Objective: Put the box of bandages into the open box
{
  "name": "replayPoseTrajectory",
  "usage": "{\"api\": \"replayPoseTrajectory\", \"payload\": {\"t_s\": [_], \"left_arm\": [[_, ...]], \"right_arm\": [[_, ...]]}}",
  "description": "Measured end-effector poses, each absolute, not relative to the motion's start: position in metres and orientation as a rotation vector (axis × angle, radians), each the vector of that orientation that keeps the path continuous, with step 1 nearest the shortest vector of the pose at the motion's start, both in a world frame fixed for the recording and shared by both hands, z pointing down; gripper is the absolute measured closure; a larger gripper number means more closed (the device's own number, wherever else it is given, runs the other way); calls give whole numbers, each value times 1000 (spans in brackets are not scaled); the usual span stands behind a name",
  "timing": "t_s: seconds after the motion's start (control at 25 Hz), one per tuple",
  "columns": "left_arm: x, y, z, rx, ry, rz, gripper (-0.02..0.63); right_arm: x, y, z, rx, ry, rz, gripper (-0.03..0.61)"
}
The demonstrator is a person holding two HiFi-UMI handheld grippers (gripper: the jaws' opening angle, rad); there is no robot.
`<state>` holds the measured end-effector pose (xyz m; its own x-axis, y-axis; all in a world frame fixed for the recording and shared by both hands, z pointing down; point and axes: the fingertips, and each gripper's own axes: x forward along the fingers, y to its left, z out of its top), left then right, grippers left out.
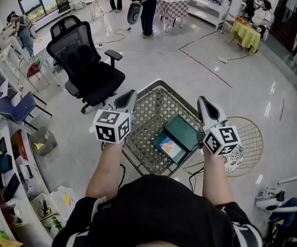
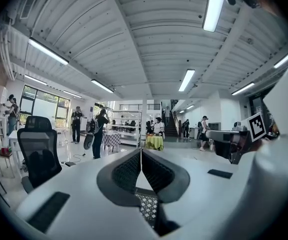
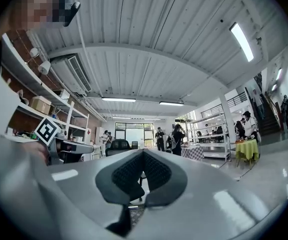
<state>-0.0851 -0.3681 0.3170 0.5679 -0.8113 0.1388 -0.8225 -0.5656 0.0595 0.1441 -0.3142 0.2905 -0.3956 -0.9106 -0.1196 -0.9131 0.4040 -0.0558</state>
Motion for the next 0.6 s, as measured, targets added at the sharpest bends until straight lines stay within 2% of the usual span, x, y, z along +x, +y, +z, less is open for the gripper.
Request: {"api": "replayPoseTrajectory", "payload": {"t_s": [0.6], "left_arm": [[-104,-375,354,2606,-1469,234,601]], "right_arm": [[140,-319,316,-1631,2557,-79,571]]}}
